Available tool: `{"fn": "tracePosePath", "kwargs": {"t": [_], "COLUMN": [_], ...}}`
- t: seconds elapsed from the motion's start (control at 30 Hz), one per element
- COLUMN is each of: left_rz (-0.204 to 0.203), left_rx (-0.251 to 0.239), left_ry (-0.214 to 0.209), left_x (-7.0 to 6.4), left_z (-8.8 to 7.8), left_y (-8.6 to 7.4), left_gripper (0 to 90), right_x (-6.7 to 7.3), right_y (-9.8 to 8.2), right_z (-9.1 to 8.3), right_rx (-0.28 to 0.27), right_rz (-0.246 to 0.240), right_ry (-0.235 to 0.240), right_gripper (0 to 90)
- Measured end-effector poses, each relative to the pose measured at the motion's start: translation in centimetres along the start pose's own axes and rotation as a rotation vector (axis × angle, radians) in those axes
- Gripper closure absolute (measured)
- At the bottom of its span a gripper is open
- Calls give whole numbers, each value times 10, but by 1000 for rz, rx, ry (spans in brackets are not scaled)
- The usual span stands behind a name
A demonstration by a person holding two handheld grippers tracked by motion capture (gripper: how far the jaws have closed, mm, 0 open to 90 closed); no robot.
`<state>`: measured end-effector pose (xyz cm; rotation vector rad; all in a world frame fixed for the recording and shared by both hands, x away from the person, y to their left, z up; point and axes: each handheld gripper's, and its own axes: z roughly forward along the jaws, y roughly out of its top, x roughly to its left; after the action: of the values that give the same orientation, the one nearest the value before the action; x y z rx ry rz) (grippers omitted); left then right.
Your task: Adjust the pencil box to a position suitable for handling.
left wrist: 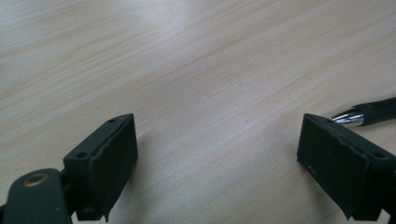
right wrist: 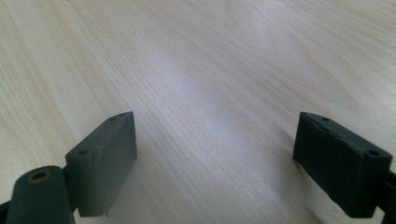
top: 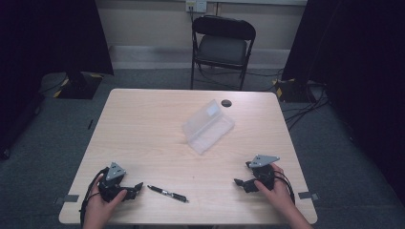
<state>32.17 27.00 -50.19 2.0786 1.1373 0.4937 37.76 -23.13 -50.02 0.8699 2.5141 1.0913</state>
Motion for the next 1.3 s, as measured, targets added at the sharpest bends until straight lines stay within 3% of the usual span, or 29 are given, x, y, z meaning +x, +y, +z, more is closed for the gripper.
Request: {"fn": "tracePosePath", "kwargs": {"t": [0.23,0.3,0.37,0.57,0.7,0.73,0.87,1.07,1.3], "left_rz": [-2,5,3,-50,-24,-8,-29,17,44], "left_rx": [0,-11,-10,-56,-72,-73,-86,-83,-74], "left_ry": [5,-5,-7,-87,-111,-122,-159,-199,-232], "left_x": [0,0,0,-6,-15,-21,-31,-50,-68], "left_z": [0,-1,-2,-13,-15,-13,-6,12,32], "left_y": [0,0,1,20,31,38,49,67,85], "left_gripper": [126,202,222,227,233,235,248,271,294], "right_x": [0,0,0,0,0,0,0,0,0], "right_y": [0,0,0,0,0,0,0,0,0], "right_z": [0,0,0,0,0,0,0,0,0], "right_rx": [0,0,0,0,0,0,0,0,1], "right_rz": [0,0,0,0,0,-1,0,0,-1], "right_ry": [0,0,0,1,2,2,2,2,3], "right_gripper": [127,127,127,127,127,127,127,127,126]}}
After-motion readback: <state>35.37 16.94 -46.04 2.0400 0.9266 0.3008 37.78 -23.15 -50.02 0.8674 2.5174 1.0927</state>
